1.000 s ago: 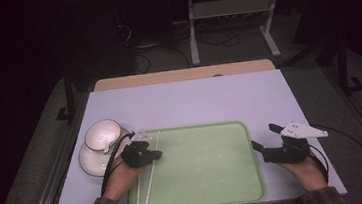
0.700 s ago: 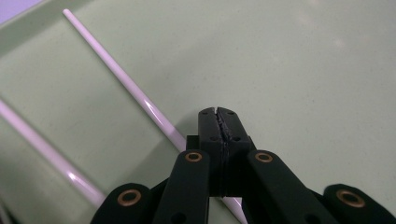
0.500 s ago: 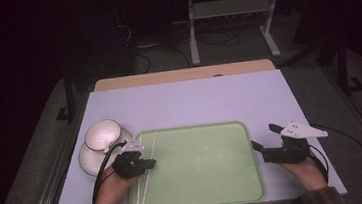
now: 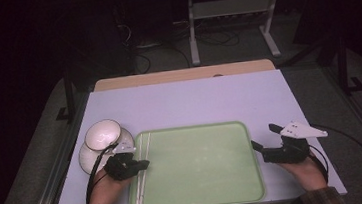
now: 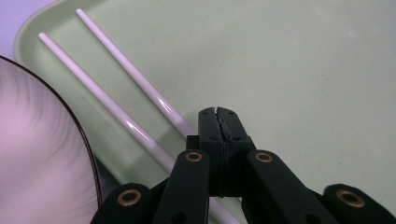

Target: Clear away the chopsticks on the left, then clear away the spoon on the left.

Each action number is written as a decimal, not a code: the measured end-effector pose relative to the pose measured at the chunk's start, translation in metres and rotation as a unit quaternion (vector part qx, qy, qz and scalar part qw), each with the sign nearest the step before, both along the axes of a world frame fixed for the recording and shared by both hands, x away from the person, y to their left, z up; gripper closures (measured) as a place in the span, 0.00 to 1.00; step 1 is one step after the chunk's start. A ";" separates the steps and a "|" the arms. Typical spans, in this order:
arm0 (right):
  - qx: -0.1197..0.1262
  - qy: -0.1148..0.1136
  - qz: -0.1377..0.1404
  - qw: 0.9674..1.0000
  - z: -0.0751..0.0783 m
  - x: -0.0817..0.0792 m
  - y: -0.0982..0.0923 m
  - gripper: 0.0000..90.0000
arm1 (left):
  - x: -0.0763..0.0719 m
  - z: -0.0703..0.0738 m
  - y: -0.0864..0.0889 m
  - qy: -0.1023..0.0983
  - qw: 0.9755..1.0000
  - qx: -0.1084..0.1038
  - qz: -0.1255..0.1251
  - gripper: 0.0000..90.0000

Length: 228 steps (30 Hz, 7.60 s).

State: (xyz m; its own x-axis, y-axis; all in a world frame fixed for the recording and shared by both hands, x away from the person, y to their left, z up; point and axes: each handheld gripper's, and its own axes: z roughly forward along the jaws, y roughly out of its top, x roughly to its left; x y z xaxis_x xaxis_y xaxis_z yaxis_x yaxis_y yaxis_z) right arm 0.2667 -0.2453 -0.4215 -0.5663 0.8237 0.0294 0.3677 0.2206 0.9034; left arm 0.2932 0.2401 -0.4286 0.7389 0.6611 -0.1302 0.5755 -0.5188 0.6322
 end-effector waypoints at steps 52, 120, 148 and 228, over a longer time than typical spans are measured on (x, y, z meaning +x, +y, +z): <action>-0.004 0.000 0.005 1.000 0.000 0.001 0.002 0.14 | -0.015 0.035 0.045 -0.070 0.994 -0.085 0.014 0.81; -0.006 0.003 0.003 1.000 -0.001 0.001 0.002 0.14 | -0.002 0.050 0.144 -0.100 0.974 -0.090 0.182 0.97; -0.007 0.004 0.003 1.000 -0.001 0.001 0.002 0.14 | 0.001 0.043 0.167 -0.054 0.968 -0.100 0.222 0.65; -0.008 0.004 0.003 1.000 -0.001 0.001 0.003 0.14 | 0.004 0.085 0.093 -0.125 0.977 -0.162 0.061 0.96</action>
State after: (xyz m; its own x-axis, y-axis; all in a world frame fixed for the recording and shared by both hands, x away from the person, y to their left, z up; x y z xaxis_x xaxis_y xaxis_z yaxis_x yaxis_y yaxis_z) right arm 0.2681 -0.2427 -0.4230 -0.5704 0.8211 0.0202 0.3740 0.2378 0.8964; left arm 0.2974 0.3328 -0.3433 0.6920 0.7008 -0.1734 0.4282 -0.2050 0.8801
